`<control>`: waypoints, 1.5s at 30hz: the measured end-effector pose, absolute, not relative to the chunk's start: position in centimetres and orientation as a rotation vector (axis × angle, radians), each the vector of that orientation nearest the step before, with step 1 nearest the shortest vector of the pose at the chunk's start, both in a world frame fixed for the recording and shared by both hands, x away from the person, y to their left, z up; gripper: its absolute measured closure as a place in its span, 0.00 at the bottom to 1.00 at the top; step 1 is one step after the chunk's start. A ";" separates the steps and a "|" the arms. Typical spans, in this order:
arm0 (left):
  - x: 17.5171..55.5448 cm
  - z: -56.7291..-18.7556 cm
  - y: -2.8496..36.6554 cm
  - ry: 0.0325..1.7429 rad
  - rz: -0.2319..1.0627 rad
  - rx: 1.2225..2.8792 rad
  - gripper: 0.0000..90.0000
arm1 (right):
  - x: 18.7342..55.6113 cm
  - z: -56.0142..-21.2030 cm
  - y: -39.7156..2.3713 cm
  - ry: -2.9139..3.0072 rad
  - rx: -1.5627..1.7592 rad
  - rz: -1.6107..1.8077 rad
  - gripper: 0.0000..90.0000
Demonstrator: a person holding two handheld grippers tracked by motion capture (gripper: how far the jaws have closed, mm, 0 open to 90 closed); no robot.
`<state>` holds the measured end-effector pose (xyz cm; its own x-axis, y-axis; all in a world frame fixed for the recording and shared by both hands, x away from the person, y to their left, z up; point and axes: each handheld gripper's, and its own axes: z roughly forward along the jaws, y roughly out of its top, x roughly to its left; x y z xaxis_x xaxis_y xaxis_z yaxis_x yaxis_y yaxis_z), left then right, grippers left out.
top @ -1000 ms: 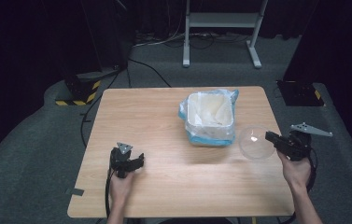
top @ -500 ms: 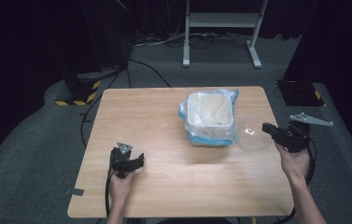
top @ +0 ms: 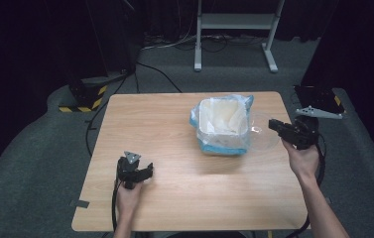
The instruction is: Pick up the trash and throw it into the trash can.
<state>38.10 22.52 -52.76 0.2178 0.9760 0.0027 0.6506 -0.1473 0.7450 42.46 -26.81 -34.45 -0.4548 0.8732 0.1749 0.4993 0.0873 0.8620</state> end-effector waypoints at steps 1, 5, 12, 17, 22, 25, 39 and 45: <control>38.1 -52.8 22.5 1.502 0.674 1.875 0.31 | 42.5 -34.5 -26.8 1.988 1.352 1.321 0.93; 38.1 -52.8 22.5 1.501 0.674 1.876 0.31 | 43.1 -33.8 -26.1 1.988 1.343 1.323 0.93; 38.1 -52.8 22.5 1.501 0.674 1.876 0.31 | 44.6 -33.2 -24.8 1.997 1.348 1.325 0.93; 38.1 -52.8 22.5 1.501 0.674 1.876 0.31 | 45.4 -33.1 -23.8 2.010 1.339 1.301 0.93; 38.1 -52.8 22.5 1.501 0.674 1.876 0.31 | 46.1 -32.9 -23.2 2.006 1.353 1.296 0.93; 38.1 -52.8 22.5 1.501 0.674 1.876 0.31 | 46.6 -32.9 -22.7 2.003 1.353 1.281 0.93; 38.1 -52.8 22.5 1.501 0.673 1.876 0.31 | 48.4 -33.3 -21.1 1.995 1.370 1.241 0.93; 38.1 -52.8 22.5 1.501 0.673 1.875 0.31 | 49.2 -33.7 -20.5 1.991 1.387 1.220 0.92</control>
